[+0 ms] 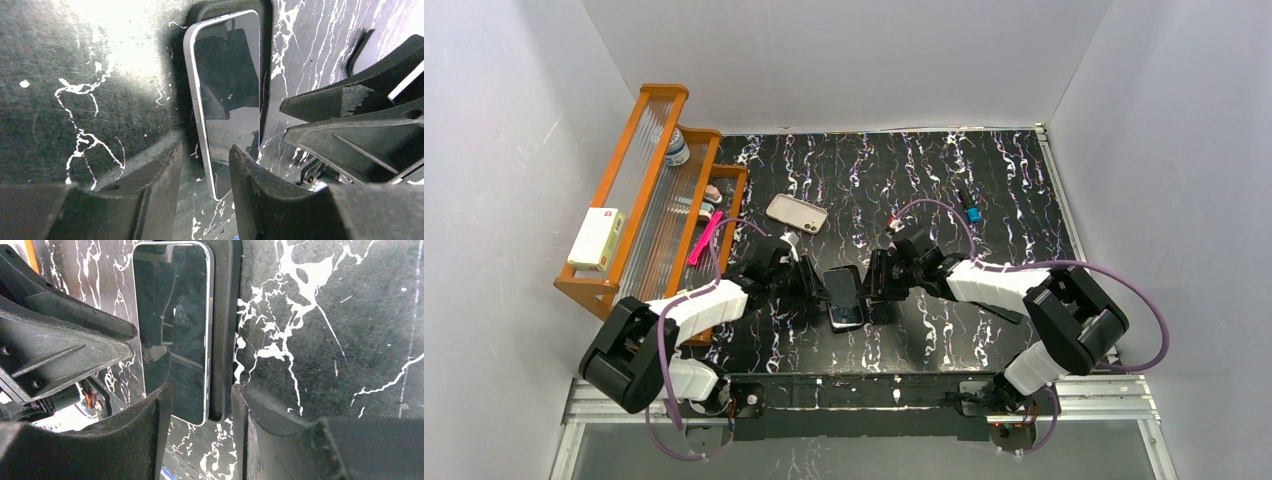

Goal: Put the phone into the phone case

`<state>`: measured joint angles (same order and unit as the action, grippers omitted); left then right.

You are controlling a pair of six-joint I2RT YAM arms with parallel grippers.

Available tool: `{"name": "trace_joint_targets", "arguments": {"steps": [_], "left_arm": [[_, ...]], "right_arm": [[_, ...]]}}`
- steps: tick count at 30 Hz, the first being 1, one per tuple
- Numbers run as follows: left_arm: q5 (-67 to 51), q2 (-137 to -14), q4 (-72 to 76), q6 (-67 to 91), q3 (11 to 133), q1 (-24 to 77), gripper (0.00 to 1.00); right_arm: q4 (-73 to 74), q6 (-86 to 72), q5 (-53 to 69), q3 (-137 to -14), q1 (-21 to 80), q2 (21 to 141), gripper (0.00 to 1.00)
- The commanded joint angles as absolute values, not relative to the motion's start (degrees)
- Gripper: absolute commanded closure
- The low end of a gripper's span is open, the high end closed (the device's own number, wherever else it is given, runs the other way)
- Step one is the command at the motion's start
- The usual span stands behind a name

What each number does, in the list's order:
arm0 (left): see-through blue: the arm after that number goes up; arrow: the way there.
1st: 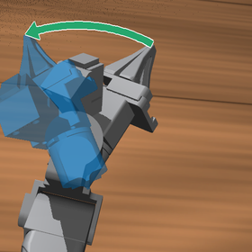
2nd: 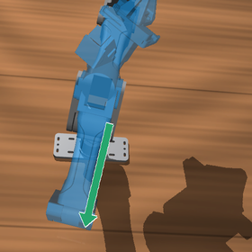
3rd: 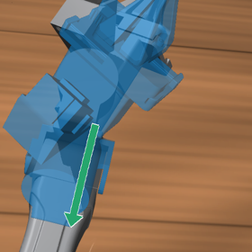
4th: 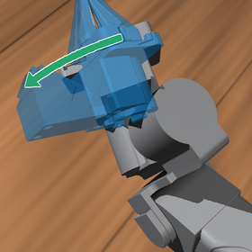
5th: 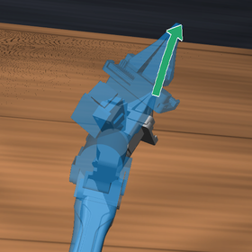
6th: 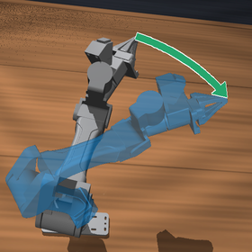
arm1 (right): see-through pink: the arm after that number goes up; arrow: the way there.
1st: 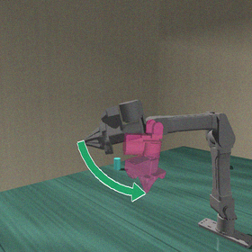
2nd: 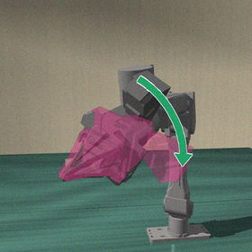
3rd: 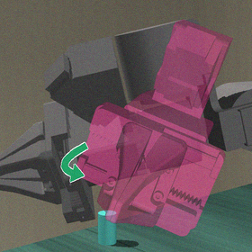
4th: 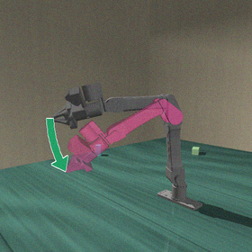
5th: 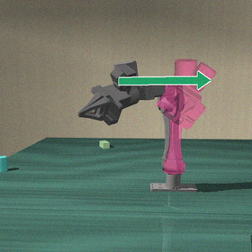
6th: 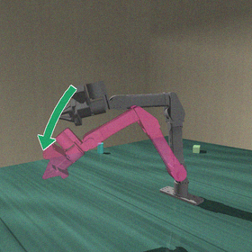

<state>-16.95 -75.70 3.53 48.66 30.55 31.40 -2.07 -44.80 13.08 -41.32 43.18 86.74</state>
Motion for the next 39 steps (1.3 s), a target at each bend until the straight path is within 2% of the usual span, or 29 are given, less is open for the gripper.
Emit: {"name": "trace_joint_targets", "arguments": {"steps": [1, 5, 7, 9, 18, 23, 33, 39], "left_arm": [[-17.30, -76.38, 6.15, 49.49, 29.09, 32.56, 0.63], [-17.36, -76.64, 7.30, 50.14, 28.33, 33.11, 0.66], [-17.37, -76.64, 7.69, 50.19, 28.22, 33.22, 0.68], [-17.40, -76.94, 8.26, 50.27, 28.21, 33.37, 0.70], [-17.61, -78.51, 12.23, 52.52, 27.77, 33.63, 0.76], [-17.51, -79.56, 12.39, 52.47, 28.04, 33.66, 0.78], [-17.56, -80.71, 13.80, 53.52, 28.65, 33.66, 0.81], [-16.16, -79.72, 11.52, 52.93, 29.18, 33.66, 0.82]], "right_arm": [[-5.38, -44.17, 15.94, -39.94, 42.98, 87.87, 0.47], [-3.95, -43.19, 16.72, -39.44, 43.13, 86.85, 0.44], [-2.63, -42.39, 17.16, -39.15, 43.13, 85.63, 0.31], [-1.45, -41.42, 16.62, -38.63, 43.61, 84.16, 0.26], [-1.74, -39.81, 17.87, -36.89, 45.12, 84.17, 0.32], [-1.01, -38.67, 16.38, -37.76, 46.89, 85.76, 0.30], [-2.09, -38.55, 15.93, -40.19, 51.48, 89.13, 0.31], [2.16, -36.39, 10.66, -42.19, 54.06, 89.30, 0.29]]}}
